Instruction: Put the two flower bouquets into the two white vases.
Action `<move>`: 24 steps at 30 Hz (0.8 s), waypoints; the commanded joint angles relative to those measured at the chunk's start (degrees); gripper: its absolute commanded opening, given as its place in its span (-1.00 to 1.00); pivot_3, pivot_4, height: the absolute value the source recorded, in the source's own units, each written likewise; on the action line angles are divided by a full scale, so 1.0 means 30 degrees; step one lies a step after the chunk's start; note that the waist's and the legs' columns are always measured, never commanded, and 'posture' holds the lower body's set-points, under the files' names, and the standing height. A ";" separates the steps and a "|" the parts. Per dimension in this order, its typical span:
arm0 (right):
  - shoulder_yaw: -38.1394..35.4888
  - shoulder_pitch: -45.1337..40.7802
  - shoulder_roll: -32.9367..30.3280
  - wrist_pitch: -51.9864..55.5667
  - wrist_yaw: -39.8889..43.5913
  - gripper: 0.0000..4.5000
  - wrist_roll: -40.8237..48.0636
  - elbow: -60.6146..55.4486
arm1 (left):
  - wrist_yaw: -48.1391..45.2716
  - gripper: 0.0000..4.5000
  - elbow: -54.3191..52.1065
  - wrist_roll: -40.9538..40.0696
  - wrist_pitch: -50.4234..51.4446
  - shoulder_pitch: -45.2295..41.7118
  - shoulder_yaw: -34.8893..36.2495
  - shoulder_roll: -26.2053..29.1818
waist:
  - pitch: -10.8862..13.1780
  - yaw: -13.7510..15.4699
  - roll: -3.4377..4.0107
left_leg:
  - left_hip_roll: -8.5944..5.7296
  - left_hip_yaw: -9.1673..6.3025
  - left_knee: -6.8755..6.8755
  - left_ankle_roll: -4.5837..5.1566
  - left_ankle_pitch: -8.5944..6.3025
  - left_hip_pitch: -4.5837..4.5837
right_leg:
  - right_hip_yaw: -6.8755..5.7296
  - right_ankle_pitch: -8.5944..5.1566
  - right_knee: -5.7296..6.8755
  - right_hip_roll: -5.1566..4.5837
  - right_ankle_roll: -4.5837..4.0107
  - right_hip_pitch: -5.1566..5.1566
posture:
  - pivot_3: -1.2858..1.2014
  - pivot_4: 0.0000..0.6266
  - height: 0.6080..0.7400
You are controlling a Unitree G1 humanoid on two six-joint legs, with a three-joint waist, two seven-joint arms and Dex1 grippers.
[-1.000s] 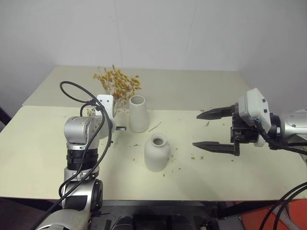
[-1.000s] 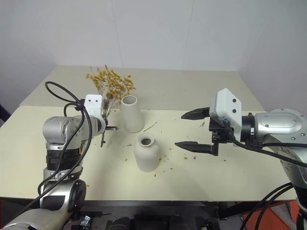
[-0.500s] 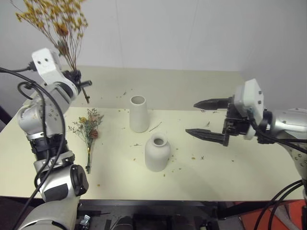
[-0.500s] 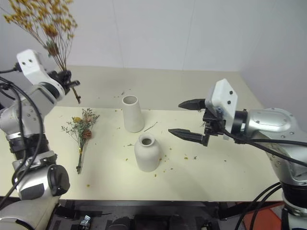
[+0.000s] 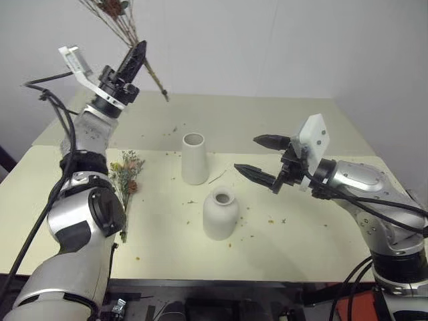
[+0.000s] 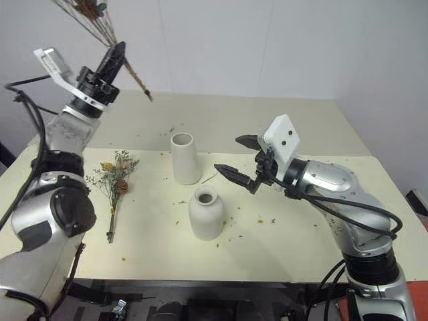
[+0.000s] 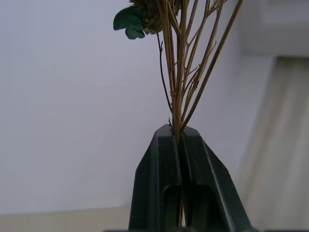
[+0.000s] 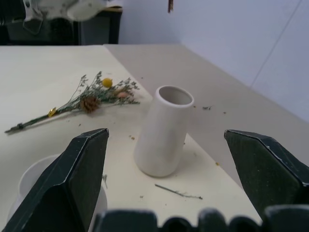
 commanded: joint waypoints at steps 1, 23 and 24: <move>-0.0066 -0.0302 0.0201 -0.0027 -0.0689 1.00 -0.0431 -0.1042 | -0.0994 -0.99 0.1765 0.0702 -0.0947 -0.1354 -0.0458 -0.0424 | 0.0000 -0.0005 0.0000 | 0.0000 -0.0001 0.0000 0.0000 0.0000 -0.0014 | 0.0000 0.0000 0.0005 0.0001 0.0001 -0.0014 | 0.03 -0.52 1.00; -0.0054 0.0824 0.0798 0.0711 -0.2318 1.00 -0.0559 -0.2708 | -0.1943 -0.99 0.3194 0.4471 -0.3613 -0.1363 -0.2348 -0.0235 | 0.0000 -0.0075 0.0001 | 0.0008 -0.0006 0.0004 0.0002 0.0001 -0.0050 | 0.0012 -0.0001 0.0062 0.0015 0.0001 -0.0092 | 0.03 -0.52 1.00; 0.0007 0.0755 0.0891 0.0662 -0.2293 1.00 -0.0611 -0.2626 | -0.1872 -0.99 0.3204 0.4654 -0.3663 -0.1314 -0.2461 -0.0223 | 0.0000 -0.0068 0.0000 | 0.0008 -0.0006 0.0004 0.0002 0.0001 -0.0050 | 0.0012 -0.0001 0.0062 0.0015 0.0001 -0.0092 | 0.03 -0.52 1.00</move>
